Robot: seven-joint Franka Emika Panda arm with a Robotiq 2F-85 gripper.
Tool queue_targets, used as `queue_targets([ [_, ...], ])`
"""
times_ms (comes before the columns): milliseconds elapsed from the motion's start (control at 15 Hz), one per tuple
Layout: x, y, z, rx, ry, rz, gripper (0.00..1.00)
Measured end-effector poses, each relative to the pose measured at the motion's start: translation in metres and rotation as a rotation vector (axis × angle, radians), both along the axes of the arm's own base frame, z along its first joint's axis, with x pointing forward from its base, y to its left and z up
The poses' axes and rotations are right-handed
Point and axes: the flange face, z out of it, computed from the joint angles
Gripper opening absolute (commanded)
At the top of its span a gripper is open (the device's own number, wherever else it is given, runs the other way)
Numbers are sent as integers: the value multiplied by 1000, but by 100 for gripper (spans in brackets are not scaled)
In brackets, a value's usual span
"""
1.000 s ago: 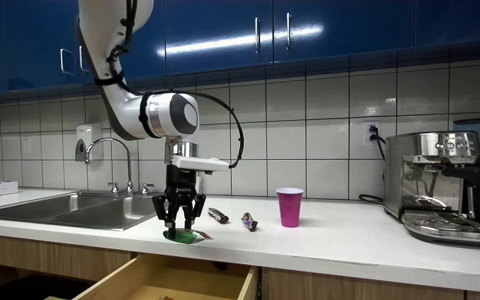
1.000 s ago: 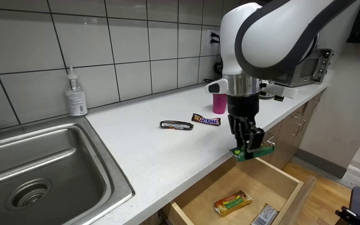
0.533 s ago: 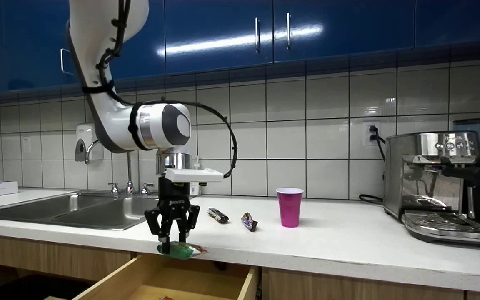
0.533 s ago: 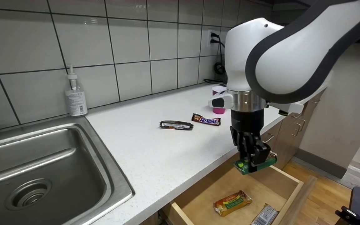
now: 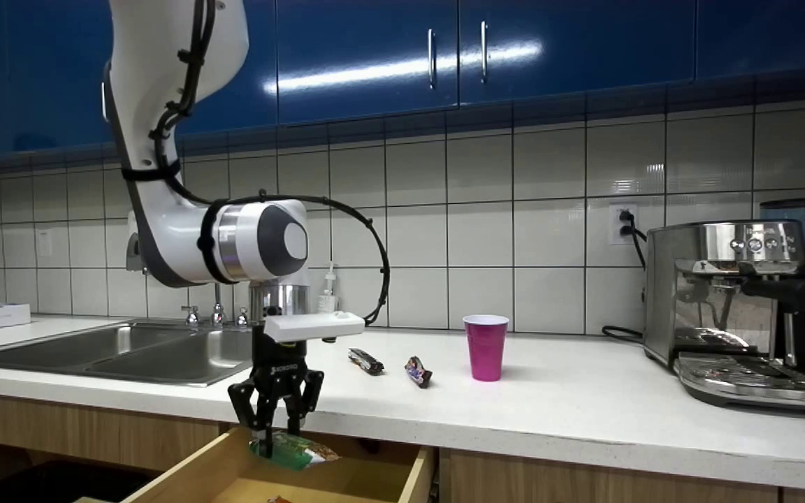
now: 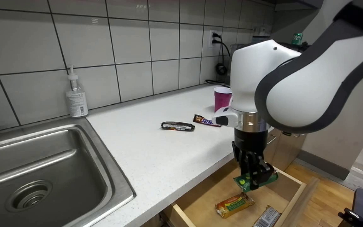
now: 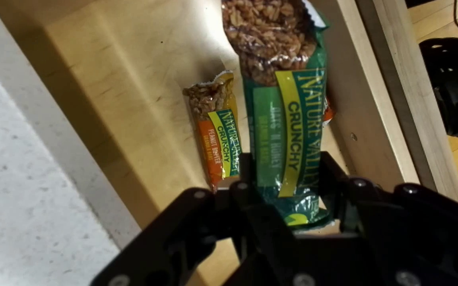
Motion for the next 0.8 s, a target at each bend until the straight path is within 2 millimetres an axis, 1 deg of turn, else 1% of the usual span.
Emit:
queue_targets([
  [333, -4, 7, -24, 11, -3, 9, 16],
  [667, -7, 12, -42, 18, -4, -4, 16],
  [733, -7, 13, -44, 18, -5, -5, 24],
  [800, -8, 13, -47, 17, -3, -7, 66],
])
